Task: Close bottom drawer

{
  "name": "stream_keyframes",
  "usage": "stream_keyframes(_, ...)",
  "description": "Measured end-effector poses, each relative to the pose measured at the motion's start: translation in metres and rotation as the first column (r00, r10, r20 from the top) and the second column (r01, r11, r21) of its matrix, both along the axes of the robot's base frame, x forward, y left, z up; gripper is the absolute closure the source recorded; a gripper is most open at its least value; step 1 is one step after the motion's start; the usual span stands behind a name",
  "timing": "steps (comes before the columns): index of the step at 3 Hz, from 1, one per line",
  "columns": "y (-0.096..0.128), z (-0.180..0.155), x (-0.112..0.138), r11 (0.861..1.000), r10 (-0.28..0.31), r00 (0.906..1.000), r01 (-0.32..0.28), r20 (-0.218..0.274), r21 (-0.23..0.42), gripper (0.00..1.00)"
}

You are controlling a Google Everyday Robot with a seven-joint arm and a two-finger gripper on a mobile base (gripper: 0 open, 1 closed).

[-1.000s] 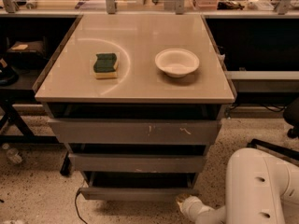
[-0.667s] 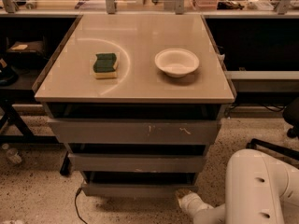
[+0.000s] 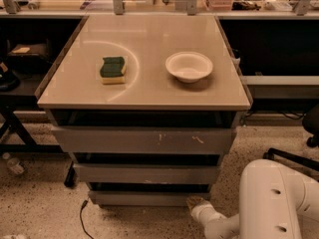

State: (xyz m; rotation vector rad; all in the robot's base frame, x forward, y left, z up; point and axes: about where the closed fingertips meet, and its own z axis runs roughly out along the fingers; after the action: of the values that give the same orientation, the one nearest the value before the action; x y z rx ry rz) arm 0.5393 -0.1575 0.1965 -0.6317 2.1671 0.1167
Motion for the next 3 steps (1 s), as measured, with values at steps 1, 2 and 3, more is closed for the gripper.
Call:
stream_keyframes(1,-0.001,0.000,0.008,1.000,-0.006,0.9999,0.006,0.010,-0.001,1.00)
stream_keyframes(2,-0.001,0.000,0.008,1.000,-0.006,0.9999,0.006,0.010,-0.001,1.00)
stream_keyframes(3,-0.006,0.006,0.018,0.999,-0.010,0.9993,0.011,0.035,-0.031,1.00)
